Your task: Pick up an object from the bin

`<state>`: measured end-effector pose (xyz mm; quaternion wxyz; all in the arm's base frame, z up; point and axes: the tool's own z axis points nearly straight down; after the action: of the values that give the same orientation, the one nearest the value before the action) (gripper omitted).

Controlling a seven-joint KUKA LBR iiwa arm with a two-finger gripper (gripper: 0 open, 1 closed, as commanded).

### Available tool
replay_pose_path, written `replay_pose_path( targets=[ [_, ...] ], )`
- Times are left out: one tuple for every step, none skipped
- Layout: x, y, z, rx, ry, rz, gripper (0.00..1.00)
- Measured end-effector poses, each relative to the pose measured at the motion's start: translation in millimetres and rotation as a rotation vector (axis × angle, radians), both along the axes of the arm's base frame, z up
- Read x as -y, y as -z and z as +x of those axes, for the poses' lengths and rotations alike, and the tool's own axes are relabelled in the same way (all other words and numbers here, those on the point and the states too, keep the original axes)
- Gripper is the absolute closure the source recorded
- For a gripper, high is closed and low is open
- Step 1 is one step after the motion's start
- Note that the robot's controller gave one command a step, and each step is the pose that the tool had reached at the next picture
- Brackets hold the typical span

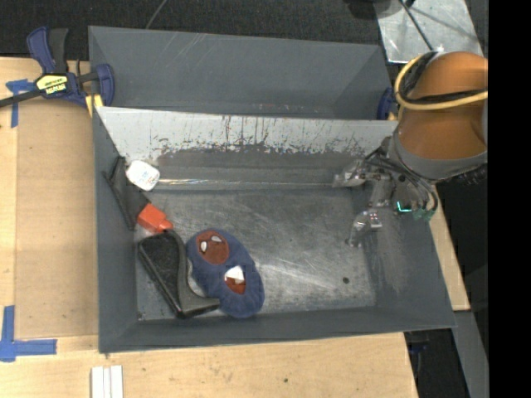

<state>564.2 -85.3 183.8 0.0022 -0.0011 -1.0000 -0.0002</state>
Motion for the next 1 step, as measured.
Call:
replay_pose_path(
  targets=[
    [-88.4,106.0,40.3,0.002,-0.140,0.003,0.00]
  ],
)
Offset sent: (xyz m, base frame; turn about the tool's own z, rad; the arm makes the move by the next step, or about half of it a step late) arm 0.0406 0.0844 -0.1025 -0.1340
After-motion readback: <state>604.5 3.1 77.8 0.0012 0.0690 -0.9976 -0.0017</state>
